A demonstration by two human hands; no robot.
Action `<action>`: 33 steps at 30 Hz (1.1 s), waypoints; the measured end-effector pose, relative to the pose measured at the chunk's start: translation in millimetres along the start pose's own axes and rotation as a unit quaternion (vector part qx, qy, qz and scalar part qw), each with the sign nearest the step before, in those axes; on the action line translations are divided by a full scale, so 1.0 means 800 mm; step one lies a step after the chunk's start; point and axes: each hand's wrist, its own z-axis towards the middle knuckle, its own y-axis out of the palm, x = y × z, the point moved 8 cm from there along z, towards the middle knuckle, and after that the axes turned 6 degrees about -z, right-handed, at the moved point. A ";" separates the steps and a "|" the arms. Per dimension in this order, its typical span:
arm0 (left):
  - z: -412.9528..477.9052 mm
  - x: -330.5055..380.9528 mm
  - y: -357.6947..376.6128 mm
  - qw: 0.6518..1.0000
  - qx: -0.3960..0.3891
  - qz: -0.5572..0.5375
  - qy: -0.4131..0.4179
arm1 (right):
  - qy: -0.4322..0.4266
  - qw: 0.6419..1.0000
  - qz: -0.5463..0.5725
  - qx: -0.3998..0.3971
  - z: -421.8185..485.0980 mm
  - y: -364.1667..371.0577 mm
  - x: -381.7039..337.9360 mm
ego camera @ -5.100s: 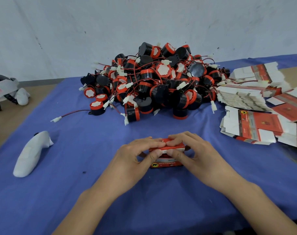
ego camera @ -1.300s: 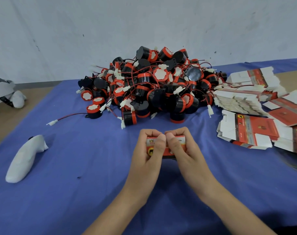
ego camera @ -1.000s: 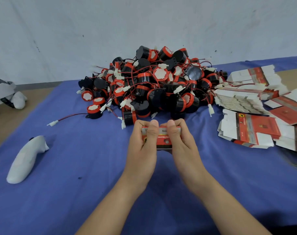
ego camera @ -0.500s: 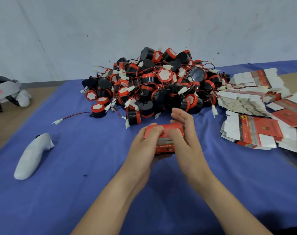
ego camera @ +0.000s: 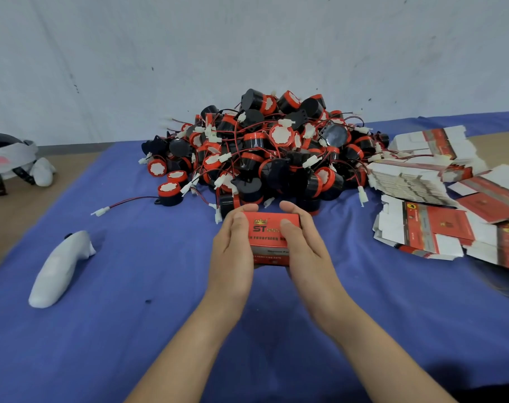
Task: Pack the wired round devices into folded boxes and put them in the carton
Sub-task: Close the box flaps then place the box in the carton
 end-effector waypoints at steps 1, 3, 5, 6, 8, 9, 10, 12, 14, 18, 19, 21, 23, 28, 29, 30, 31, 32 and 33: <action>0.001 -0.001 -0.001 1.000 0.003 -0.013 -0.014 | 0.003 1.000 0.001 0.006 0.001 -0.002 0.001; 0.002 -0.004 0.002 0.998 -0.004 -0.041 -0.047 | 0.013 0.999 0.019 0.030 0.003 -0.011 0.000; 0.000 -0.004 0.009 0.996 -0.016 -0.046 -0.070 | 0.034 0.997 0.052 0.050 0.005 -0.020 -0.003; -0.002 -0.004 0.015 0.996 -0.023 -0.036 -0.075 | 0.043 0.995 0.067 0.057 0.004 -0.023 -0.007; -0.005 -0.005 0.031 0.995 -0.047 -0.008 -0.087 | 0.057 0.991 0.093 0.077 0.002 -0.034 -0.013; -0.008 -0.007 0.040 0.993 -0.064 0.006 -0.097 | 0.062 0.988 0.109 0.095 0.000 -0.042 -0.015; -0.010 -0.010 0.050 0.990 -0.082 0.019 -0.110 | 0.066 0.982 0.130 0.117 -0.004 -0.052 -0.019; -0.018 -0.015 0.068 0.984 -0.103 0.042 -0.140 | 0.076 0.967 0.182 0.160 -0.016 -0.074 -0.025; -0.031 -0.018 0.090 0.979 -0.115 0.034 -0.164 | 0.080 0.947 0.238 0.201 -0.033 -0.097 -0.033; -0.066 -0.024 0.133 0.976 -0.093 -0.051 -0.192 | 0.089 0.924 0.278 0.246 -0.069 -0.127 -0.043; -0.074 -0.025 0.142 0.974 -0.088 -0.067 -0.198 | 0.091 0.922 0.280 0.251 -0.077 -0.131 -0.043; -0.088 -0.021 0.162 0.972 -0.085 -0.087 -0.201 | 0.081 0.922 0.273 0.263 -0.094 -0.139 -0.048; -0.099 -0.006 0.185 0.972 -0.083 -0.103 -0.194 | 0.055 0.925 0.263 0.270 -0.109 -0.150 -0.059; -0.141 0.042 0.263 0.964 -0.126 -0.140 -0.188 | -0.028 0.927 0.213 0.307 -0.149 -0.192 -0.122; -0.152 0.052 0.280 0.959 -0.144 -0.151 -0.191 | -0.051 0.927 0.199 0.315 -0.159 -0.202 -0.136; -0.165 0.061 0.299 0.955 -0.166 -0.152 -0.194 | -0.073 0.924 0.186 0.326 -0.172 -0.211 -0.151; -0.178 0.069 0.319 0.949 -0.186 -0.158 -0.199 | -0.097 0.922 0.172 0.334 -0.185 -0.221 -0.165; -0.190 0.075 0.336 0.944 -0.203 -0.159 -0.205 | -0.113 0.918 0.161 0.344 -0.199 -0.230 -0.178; -0.206 0.082 0.354 0.939 -0.215 -0.161 -0.215 | -0.119 0.916 0.145 0.355 -0.212 -0.242 -0.186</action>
